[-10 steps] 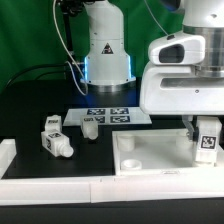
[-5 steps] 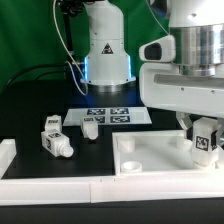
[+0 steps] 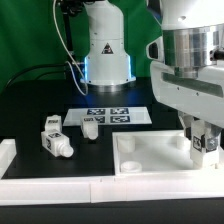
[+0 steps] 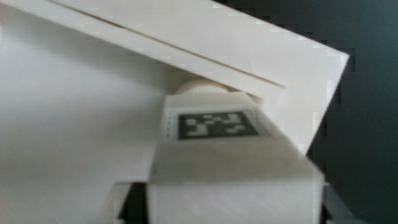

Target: Assemble one leg

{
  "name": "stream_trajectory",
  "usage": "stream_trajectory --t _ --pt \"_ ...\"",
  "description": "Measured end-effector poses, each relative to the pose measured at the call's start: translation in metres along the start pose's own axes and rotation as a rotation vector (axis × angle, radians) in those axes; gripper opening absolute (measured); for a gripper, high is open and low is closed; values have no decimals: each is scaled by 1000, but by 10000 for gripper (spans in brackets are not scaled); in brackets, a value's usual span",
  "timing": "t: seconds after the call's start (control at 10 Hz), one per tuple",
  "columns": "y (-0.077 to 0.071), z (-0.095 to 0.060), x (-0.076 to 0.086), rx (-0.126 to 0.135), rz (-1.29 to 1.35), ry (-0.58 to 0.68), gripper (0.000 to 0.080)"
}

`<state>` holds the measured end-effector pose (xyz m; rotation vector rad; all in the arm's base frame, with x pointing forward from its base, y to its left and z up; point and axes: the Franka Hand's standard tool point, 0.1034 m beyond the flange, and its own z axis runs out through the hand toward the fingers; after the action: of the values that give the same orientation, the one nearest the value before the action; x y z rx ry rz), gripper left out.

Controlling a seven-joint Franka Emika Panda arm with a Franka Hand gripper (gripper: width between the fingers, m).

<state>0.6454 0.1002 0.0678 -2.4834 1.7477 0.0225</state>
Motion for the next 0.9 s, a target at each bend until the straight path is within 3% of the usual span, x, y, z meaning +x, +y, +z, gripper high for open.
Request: stream_trajectory --t 0.1,0.2,0.3,0.4,0.9 --pt "0 0 0 -1 -5 0 285" --pt "0 0 -2 -7 -100 4 480" --pt "-2 0 -8 -6 -271 2 480" --pt "-4 -1 -11 -1 -470 1 611" --pt "-3 -1 -10 -9 -850 6 648"
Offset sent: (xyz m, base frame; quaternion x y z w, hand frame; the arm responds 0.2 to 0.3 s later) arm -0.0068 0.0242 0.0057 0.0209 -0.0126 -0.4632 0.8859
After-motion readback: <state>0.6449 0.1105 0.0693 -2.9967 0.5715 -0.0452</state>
